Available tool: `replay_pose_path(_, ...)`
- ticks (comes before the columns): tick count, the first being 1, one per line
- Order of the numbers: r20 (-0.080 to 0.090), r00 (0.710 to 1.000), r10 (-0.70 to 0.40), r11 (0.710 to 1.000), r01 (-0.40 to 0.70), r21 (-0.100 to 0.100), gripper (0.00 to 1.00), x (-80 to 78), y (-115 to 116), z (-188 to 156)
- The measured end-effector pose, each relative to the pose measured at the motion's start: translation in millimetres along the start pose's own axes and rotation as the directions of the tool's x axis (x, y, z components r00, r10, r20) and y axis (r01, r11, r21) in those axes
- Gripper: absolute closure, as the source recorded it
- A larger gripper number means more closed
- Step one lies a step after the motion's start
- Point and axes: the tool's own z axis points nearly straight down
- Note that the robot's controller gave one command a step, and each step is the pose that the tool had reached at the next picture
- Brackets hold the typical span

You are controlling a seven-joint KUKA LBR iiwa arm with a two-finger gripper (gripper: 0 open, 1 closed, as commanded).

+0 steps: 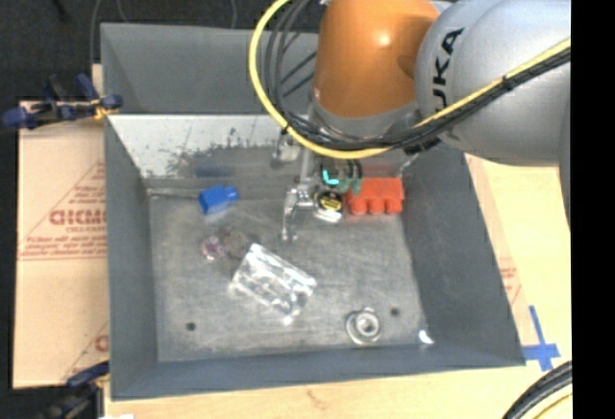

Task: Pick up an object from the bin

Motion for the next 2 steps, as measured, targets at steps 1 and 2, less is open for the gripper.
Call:
replay_pose_path(1, 0.022, 0.999, -0.041, 0.999, 0.041, -0.003, 0.0, 69.6, -16.3, 172.0)
replay_pose_path(2, 0.009, 0.991, 0.132, 0.991, -0.132, -0.002, 0.0, 70.3, -35.7, 144.2)
